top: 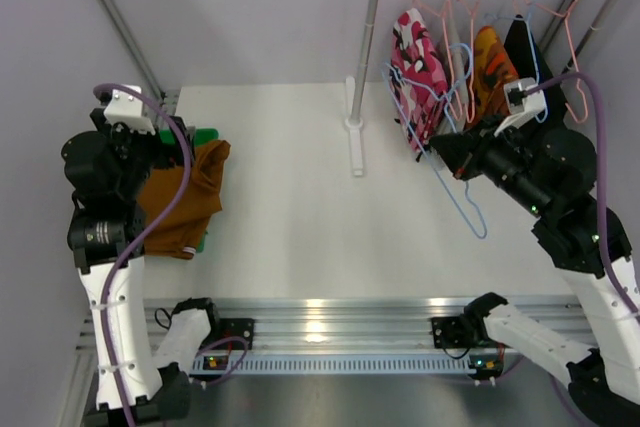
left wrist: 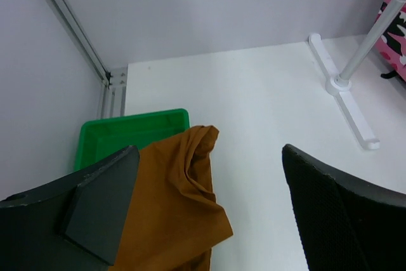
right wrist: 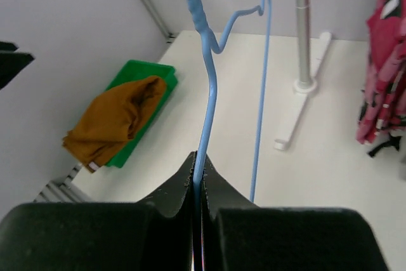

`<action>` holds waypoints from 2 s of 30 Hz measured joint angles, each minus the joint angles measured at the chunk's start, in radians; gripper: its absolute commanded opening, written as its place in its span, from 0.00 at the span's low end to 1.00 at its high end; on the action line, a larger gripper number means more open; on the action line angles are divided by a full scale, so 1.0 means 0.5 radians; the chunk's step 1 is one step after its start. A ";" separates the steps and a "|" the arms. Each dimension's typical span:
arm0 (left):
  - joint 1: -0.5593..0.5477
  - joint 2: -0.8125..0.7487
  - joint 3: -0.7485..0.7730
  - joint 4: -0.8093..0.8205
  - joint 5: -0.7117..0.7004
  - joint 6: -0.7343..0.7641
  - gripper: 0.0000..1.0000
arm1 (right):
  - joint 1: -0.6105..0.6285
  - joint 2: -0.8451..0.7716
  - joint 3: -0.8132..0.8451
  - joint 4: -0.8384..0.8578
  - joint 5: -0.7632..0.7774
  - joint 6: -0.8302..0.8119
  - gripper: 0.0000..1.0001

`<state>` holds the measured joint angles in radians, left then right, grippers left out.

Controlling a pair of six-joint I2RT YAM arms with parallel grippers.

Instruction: Remove the trousers from the hanger

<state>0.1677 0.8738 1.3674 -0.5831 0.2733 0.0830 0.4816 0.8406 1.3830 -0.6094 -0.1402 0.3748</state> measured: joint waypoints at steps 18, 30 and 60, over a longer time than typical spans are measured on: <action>0.000 -0.020 -0.043 -0.151 0.018 -0.276 0.99 | -0.290 1.513 1.105 0.105 0.263 -0.068 0.00; 0.000 -0.085 -0.164 -0.160 0.033 -0.311 0.99 | -0.294 2.084 1.720 0.378 0.241 -0.121 0.00; 0.000 -0.106 -0.278 -0.169 -0.055 -0.272 0.99 | -0.297 1.814 1.181 0.440 0.047 -0.157 0.74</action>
<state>0.1677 0.8207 1.2282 -0.6674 0.2459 -0.0532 0.3332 1.7473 1.9736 -0.3893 -0.1165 0.2962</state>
